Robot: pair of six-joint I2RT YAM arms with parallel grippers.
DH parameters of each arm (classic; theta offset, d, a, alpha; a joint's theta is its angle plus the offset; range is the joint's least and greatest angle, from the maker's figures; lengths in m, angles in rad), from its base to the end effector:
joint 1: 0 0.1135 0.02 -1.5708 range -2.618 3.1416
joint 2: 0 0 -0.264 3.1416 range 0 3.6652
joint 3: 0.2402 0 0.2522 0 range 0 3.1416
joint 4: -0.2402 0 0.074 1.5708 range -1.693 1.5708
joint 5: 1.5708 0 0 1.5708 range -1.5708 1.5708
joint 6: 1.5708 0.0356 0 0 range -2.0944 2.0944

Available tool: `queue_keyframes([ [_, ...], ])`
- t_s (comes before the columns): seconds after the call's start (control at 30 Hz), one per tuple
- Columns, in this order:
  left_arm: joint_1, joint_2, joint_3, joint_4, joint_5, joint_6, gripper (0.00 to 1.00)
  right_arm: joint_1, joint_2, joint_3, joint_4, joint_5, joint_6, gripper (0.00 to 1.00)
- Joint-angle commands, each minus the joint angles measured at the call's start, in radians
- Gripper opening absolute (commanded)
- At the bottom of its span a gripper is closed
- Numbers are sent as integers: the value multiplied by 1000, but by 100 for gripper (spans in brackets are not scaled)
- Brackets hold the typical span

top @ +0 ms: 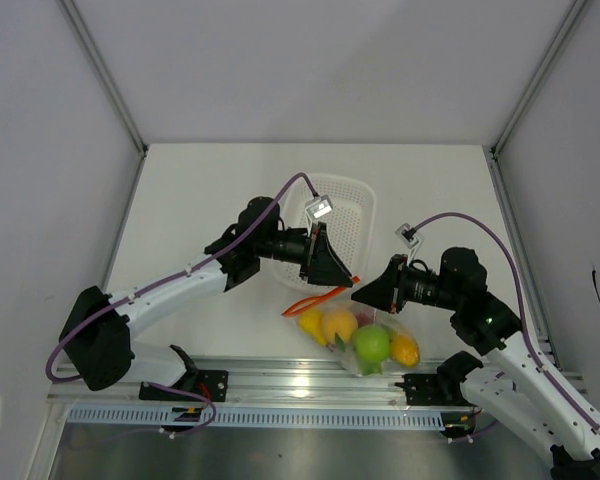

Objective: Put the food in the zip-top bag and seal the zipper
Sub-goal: Zip the zipper food storage bag at the center of the board.

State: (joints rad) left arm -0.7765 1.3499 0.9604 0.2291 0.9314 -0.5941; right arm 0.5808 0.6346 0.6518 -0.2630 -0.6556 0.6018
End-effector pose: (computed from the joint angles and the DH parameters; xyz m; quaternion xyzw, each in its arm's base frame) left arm 0.1980 -0.2345 0.3184 0.3518 0.6511 -0.6313 0.2320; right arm 0.1139 0.1007 0.3093 -0.1902 0.7485 0.5354 0.3420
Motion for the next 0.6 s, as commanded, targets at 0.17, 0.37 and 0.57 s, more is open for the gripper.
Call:
queue_keyframes([
  [0.17,5,-14,-11,32,33,10,28,5,0,28,88,-3,7,0],
  [0.37,5,-3,-3,27,30,4,1,7,-10,22,105,5,24,0],
  [0.57,3,9,21,-59,17,31,1,7,-41,11,171,56,105,0],
])
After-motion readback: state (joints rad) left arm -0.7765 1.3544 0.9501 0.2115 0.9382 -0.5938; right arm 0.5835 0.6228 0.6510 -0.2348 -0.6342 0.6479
